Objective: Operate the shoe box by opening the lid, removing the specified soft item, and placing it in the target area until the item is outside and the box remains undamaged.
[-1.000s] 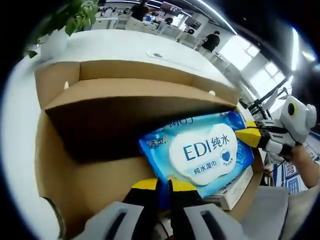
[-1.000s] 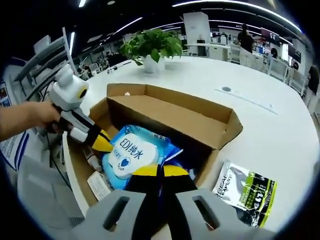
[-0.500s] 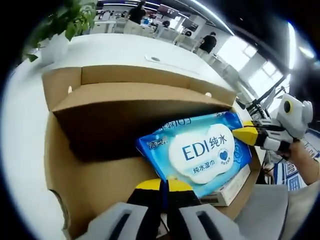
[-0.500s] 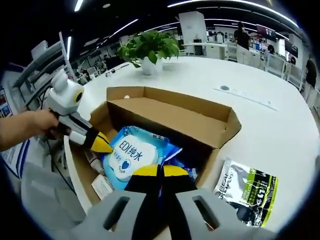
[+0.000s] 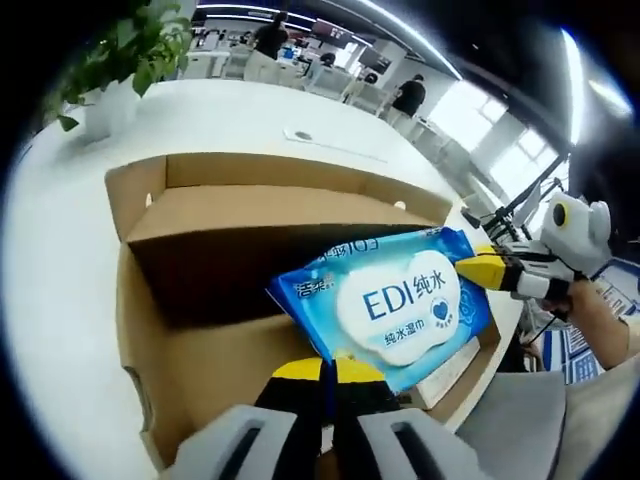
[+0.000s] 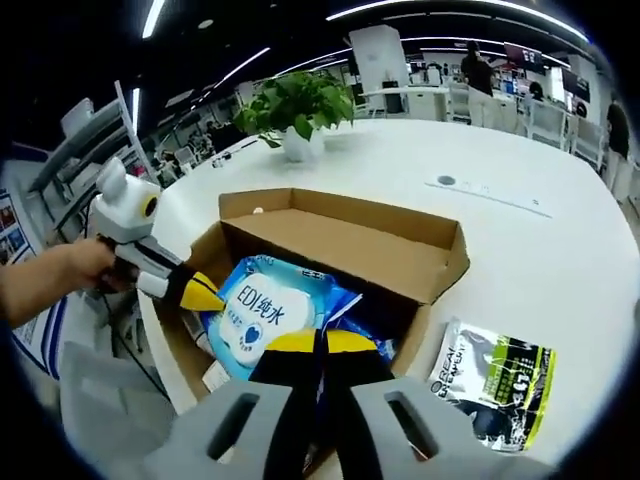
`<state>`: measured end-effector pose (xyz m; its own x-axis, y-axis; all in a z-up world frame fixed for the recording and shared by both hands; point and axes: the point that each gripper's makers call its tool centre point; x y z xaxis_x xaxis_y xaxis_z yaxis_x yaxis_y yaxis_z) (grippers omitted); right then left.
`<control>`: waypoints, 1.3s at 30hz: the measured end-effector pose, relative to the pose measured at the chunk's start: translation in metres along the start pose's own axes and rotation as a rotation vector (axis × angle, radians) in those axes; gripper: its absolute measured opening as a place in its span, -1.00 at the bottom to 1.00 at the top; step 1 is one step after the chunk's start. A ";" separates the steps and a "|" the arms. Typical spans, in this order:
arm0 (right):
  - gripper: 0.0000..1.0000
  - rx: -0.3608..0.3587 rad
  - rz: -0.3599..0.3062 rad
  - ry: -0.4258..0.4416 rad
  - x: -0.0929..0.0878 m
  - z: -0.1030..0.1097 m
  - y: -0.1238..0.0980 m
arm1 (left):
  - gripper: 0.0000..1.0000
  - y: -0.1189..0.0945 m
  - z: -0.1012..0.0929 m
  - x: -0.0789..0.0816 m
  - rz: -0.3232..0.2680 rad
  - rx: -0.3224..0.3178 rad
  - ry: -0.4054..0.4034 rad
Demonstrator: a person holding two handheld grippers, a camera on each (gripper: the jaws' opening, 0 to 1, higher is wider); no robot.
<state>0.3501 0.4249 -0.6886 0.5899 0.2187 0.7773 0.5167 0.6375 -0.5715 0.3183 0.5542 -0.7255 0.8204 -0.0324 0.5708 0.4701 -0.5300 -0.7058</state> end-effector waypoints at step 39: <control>-1.00 -0.129 -0.070 0.199 0.008 -0.073 -0.079 | -1.00 0.016 -0.100 0.048 -0.036 -0.100 0.068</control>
Point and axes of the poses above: the point that each gripper's makers call its tool centre point, and the gripper's own axes: y roughly forward along the fingers, z roughly to its left, x roughly out of its top, and after that the axes turned 2 degrees about -z, right-handed
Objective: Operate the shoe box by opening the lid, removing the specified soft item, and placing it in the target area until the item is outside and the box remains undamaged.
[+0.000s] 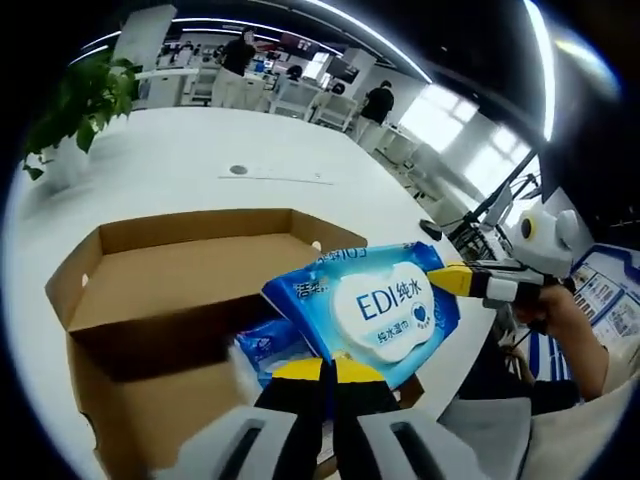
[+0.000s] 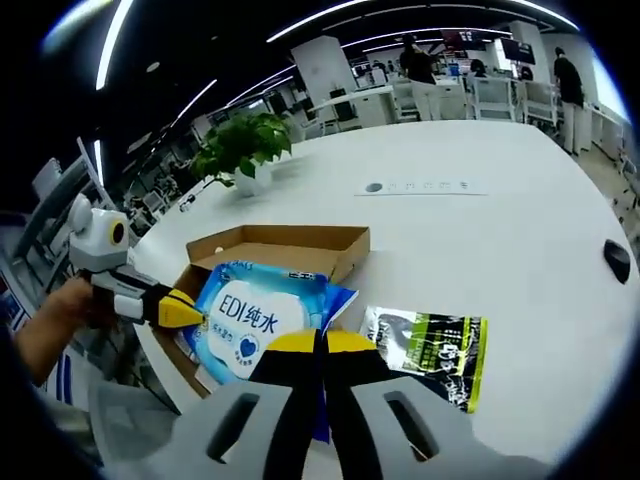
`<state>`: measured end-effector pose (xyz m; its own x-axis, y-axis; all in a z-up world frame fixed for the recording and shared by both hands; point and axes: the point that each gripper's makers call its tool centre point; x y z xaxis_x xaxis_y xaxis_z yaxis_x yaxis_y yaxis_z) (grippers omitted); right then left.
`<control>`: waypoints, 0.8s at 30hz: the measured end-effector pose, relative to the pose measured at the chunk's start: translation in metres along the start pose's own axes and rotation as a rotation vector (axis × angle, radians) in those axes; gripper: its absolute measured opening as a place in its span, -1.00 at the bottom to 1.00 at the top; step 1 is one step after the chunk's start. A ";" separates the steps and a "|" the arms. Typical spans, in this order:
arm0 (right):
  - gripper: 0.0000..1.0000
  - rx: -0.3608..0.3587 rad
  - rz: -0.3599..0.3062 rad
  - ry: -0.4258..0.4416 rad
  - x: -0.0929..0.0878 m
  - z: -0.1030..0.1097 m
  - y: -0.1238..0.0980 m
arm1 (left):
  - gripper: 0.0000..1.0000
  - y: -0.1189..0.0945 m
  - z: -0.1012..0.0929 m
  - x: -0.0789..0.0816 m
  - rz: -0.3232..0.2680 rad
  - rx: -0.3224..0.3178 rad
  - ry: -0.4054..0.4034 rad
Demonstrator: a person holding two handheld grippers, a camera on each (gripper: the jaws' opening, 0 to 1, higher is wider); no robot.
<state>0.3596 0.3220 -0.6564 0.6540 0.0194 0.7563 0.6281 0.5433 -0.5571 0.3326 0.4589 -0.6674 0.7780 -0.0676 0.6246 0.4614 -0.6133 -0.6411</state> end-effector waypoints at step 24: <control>-1.00 -0.118 -0.008 0.055 0.005 -0.070 -0.035 | -1.00 0.048 -0.060 0.016 0.029 -0.073 0.050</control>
Point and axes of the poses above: the point that each gripper's makers call its tool centre point, and the gripper's own axes: y roughly forward along the fingers, z roughly to its left, x roughly out of its top, and after that the axes turned 2 degrees about -z, right-handed
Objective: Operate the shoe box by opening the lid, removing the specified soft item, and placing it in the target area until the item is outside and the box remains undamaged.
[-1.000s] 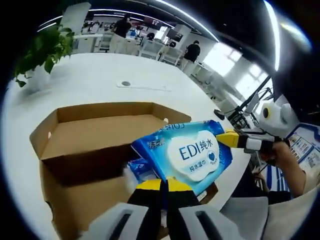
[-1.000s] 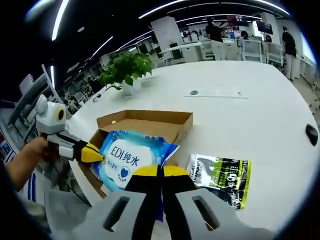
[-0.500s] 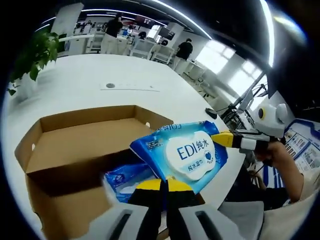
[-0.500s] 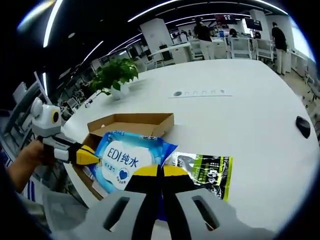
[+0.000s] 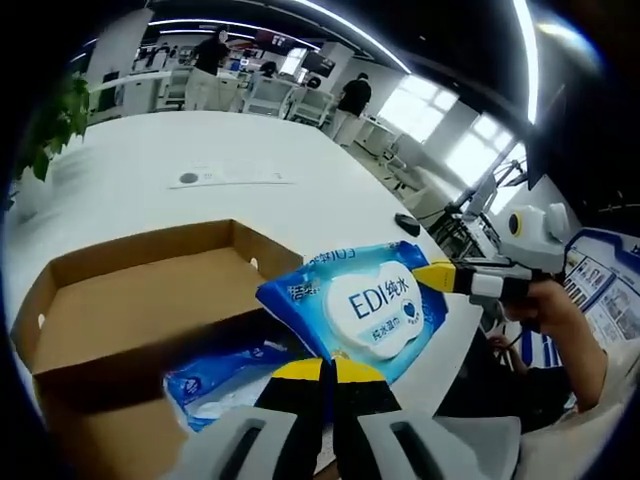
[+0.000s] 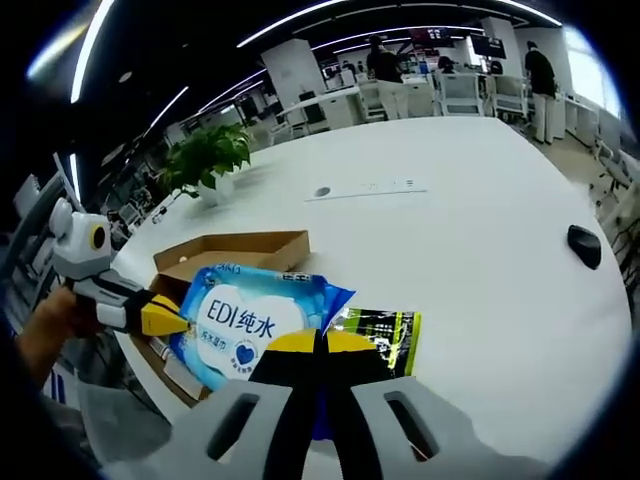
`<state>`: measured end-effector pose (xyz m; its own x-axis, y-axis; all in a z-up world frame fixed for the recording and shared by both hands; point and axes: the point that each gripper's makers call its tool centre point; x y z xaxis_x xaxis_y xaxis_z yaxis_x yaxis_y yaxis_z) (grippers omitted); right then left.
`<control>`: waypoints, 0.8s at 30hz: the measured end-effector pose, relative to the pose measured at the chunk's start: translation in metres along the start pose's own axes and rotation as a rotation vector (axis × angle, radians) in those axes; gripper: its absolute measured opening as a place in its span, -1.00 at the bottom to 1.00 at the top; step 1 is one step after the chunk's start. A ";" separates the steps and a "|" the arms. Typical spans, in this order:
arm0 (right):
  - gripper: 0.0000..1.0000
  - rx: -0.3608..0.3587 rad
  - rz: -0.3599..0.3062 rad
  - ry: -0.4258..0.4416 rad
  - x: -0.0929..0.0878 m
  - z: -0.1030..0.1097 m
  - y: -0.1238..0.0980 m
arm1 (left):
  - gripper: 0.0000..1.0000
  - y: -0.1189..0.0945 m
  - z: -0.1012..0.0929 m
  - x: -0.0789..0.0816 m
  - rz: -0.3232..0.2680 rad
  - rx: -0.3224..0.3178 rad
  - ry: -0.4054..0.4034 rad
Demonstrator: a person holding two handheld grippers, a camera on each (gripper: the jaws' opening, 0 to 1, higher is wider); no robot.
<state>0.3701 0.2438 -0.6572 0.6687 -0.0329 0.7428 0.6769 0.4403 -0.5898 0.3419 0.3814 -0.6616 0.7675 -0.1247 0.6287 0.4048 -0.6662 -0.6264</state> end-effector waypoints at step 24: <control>-1.00 -0.082 0.054 0.004 -0.014 -0.058 0.006 | -1.00 0.056 -0.024 -0.002 0.140 -0.010 0.100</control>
Point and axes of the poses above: the point that each gripper's makers call its tool centre point, and the gripper's own axes: y roughly forward along the fingers, z roughly to its left, x roughly out of its top, and after that the axes turned 2 degrees about -z, right-handed
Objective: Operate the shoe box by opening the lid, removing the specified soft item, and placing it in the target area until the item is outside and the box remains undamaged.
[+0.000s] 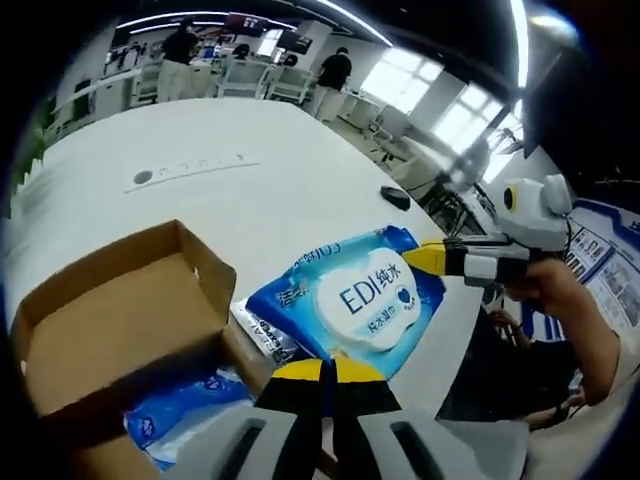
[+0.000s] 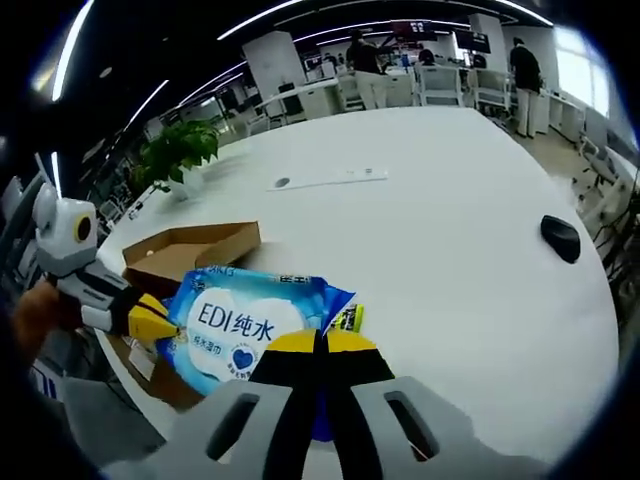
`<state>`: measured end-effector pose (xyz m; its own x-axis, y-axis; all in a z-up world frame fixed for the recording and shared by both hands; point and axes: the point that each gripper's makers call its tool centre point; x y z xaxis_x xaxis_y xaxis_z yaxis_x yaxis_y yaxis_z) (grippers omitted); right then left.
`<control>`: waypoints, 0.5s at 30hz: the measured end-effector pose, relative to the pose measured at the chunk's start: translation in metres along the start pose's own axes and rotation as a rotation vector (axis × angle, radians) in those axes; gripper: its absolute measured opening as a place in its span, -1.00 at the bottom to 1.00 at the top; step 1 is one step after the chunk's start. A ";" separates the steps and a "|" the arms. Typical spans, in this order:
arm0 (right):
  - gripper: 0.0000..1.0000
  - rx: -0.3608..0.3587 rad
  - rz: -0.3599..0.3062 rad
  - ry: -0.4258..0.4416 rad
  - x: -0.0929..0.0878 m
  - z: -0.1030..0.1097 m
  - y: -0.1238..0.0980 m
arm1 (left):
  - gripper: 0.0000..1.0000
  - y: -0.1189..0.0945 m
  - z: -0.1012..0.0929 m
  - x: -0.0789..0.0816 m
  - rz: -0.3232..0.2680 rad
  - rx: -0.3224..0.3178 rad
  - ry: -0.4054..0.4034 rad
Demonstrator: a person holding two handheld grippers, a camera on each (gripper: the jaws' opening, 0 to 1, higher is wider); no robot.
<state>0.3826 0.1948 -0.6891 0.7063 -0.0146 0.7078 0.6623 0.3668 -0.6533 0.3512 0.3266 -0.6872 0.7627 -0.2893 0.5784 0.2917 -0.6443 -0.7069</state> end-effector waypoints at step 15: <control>-1.00 -0.001 0.047 0.004 -0.022 -0.015 0.039 | -1.00 0.024 0.017 -0.003 0.125 0.089 0.127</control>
<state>0.3966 0.1951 -0.7347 0.7379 -0.0009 0.6749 0.6281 0.3667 -0.6863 0.3660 0.3239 -0.7130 0.7187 -0.4541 0.5266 0.2534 -0.5342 -0.8065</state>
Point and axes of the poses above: the point that each gripper's makers call its tool centre point, and the gripper's own axes: y roughly forward along the fingers, z roughly to its left, x roughly out of its top, and after that the axes turned 2 degrees about -z, right-handed
